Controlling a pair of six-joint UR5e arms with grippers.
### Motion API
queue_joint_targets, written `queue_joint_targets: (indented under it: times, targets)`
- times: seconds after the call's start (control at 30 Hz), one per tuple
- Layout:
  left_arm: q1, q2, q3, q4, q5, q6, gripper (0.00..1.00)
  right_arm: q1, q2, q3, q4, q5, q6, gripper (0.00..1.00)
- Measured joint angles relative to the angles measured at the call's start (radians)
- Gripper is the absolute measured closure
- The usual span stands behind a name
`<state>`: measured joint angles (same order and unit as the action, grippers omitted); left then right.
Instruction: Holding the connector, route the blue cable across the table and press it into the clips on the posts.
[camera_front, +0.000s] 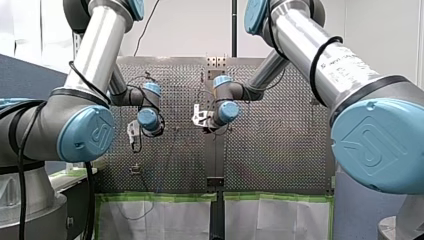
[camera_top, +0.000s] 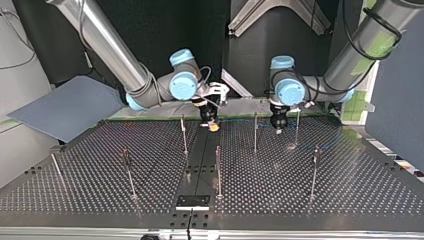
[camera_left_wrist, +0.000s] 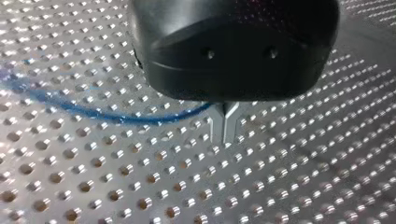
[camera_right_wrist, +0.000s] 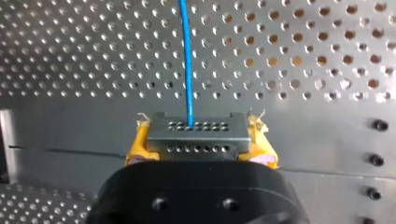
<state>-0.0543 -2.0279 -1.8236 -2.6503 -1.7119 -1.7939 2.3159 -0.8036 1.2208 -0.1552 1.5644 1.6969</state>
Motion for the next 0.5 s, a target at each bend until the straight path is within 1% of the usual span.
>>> queue_joint_targets:
  times: [0.27,0.43,0.47,0.5]
  targets:
    - [0.029,-0.001,0.062,-0.014,0.026,-0.003,1.0,-0.025,0.001,-0.01,-0.002,-0.012,-0.002,1.0]
    - [0.037,-0.001,0.07,-0.012,0.045,-0.011,1.0,-0.033,0.0,-0.016,-0.001,-0.017,-0.004,1.0]
    - [0.038,-0.001,0.07,-0.012,0.052,-0.013,0.95,-0.033,0.001,-0.017,-0.002,-0.017,-0.004,1.0]
    - [0.038,-0.001,0.07,-0.012,0.057,-0.016,0.86,-0.033,0.0,-0.017,-0.002,-0.017,-0.005,1.0]
